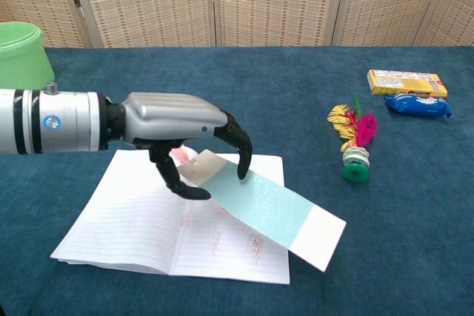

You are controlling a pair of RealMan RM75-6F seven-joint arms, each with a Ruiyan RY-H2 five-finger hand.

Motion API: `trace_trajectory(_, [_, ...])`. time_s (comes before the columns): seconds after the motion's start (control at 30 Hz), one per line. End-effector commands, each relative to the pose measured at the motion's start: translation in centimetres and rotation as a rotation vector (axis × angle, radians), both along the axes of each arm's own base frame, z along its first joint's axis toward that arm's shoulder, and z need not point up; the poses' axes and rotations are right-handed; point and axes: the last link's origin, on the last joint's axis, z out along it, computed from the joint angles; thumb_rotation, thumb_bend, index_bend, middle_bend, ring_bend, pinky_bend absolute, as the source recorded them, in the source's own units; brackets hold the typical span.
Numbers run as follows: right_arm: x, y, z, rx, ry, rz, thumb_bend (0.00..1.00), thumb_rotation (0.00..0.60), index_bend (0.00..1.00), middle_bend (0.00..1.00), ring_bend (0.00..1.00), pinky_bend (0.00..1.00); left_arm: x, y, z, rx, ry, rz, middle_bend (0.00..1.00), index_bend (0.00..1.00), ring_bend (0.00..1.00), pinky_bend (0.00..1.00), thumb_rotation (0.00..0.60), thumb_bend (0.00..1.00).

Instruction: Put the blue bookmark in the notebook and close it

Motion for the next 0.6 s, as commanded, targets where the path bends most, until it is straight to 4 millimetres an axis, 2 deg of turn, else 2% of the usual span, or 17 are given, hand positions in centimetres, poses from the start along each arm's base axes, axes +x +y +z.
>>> trace_trajectory(0.03, [0.0, 0.1, 0.0, -0.001, 0.000, -0.003, 0.21, 0.600, 0.14, 0.13, 0.18, 0.22, 0.1, 0.0, -0.4, -0.002, 0.012, -0.033, 0.46, 0.40, 0.23, 0.16, 0.600, 0.36])
trace_trajectory(0.33, [0.0, 0.3, 0.0, -0.007, -0.001, -0.004, 0.21, 0.600, 0.14, 0.13, 0.18, 0.22, 0.4, 1.2, -0.8, 0.037, 0.060, -0.089, 0.46, 0.39, 0.23, 0.16, 0.600, 0.36])
trace_trajectory(0.6, [-0.2, 0.3, 0.1, -0.008, -0.002, -0.010, 0.21, 0.600, 0.14, 0.13, 0.18, 0.22, -0.5, 2.5, -1.0, 0.088, 0.131, -0.109, 0.46, 0.38, 0.23, 0.16, 0.600, 0.36])
